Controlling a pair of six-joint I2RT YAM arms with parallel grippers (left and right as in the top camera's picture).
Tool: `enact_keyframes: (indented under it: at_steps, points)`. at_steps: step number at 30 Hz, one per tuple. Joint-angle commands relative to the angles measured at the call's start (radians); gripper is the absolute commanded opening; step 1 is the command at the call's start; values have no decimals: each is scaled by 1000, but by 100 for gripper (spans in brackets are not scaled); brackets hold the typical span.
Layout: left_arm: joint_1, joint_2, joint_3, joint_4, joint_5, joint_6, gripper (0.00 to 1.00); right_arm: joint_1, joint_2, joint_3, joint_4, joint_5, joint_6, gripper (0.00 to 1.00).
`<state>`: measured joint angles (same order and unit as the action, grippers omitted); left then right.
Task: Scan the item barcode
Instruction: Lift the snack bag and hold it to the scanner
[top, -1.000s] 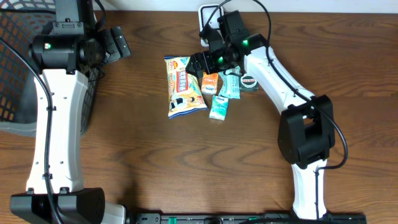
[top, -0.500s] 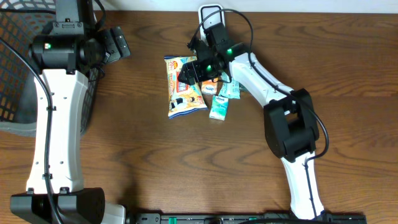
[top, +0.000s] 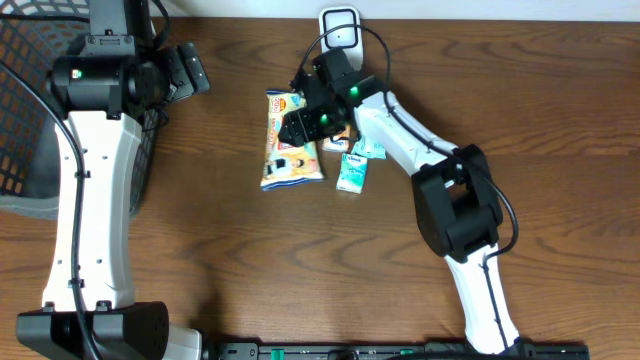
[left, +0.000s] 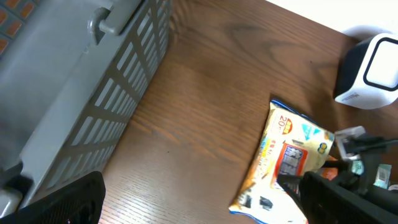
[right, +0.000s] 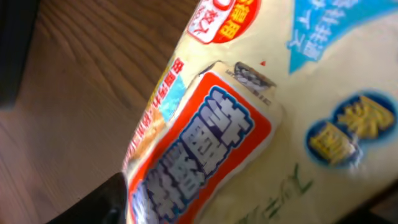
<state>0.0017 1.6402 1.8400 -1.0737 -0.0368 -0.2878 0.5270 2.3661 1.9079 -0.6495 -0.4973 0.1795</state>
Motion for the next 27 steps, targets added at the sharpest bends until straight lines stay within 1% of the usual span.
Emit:
enact_keyframes:
  at_steps: [1,5,6,7,8,10,14,19,20,24,25,27]
  points:
    - [-1,0,3,-3,-16,-2,98,21,26,-8,-2,14,7,63]
    - [-1,0,3,-3,-16,-2,98,25,26,-8,-6,36,7,61]
    - [-1,0,3,-3,-16,-2,98,24,26,-8,-9,41,7,63]
    - [-1,0,3,-3,-16,-2,98,25,27,-10,-13,53,8,70]
    - [-1,0,3,-3,-16,-2,98,25,29,-12,-19,65,9,73]
    - [-1,0,3,-3,-16,-2,98,24,32,-14,-33,92,38,74]
    - [-1,0,3,-3,-16,-2,98,24,42,-15,-35,98,106,69]
    - [-1,0,3,-3,-16,-2,98,31,58,-16,-19,63,112,66]
    - [-1,0,3,-3,-16,-2,98,31,58,-16,-19,63,112,61]
    - [-1,0,3,-3,-16,-2,98,28,51,-10,-12,65,112,6]
    - [-1,0,3,-3,-16,-2,98,21,45,-3,-13,66,111,1]
    - [-1,0,3,-3,-16,-2,98,5,30,9,-16,70,87,1]
